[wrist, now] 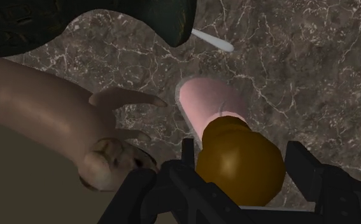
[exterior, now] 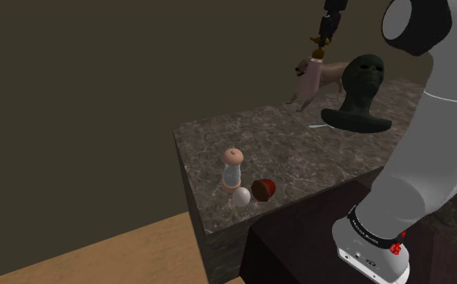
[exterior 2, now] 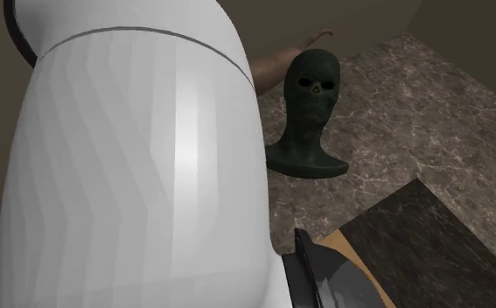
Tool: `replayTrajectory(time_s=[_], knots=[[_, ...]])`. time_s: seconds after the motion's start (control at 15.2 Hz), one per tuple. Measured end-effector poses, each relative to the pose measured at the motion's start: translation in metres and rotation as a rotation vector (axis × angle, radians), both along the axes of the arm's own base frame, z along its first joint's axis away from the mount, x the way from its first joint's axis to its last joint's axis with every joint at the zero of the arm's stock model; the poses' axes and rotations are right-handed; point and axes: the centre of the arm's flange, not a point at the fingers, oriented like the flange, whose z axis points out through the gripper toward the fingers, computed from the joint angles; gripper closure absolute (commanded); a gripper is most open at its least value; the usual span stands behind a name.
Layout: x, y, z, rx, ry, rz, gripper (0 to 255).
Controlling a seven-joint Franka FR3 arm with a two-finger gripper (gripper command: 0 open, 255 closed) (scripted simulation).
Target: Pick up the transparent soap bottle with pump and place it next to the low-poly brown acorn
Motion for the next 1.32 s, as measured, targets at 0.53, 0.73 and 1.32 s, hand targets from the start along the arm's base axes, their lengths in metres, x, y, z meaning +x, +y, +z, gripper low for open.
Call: replayTrajectory(time_s=[0.53,0.73,1.32], knots=[[0.000,0.110,0.003,0.000,0.001,0.001,255],[-0.001,0.146,0.001,0.000,0.001,0.001,255],[0.000,0.263,0.000,0.000,0.000,0.001,255]])
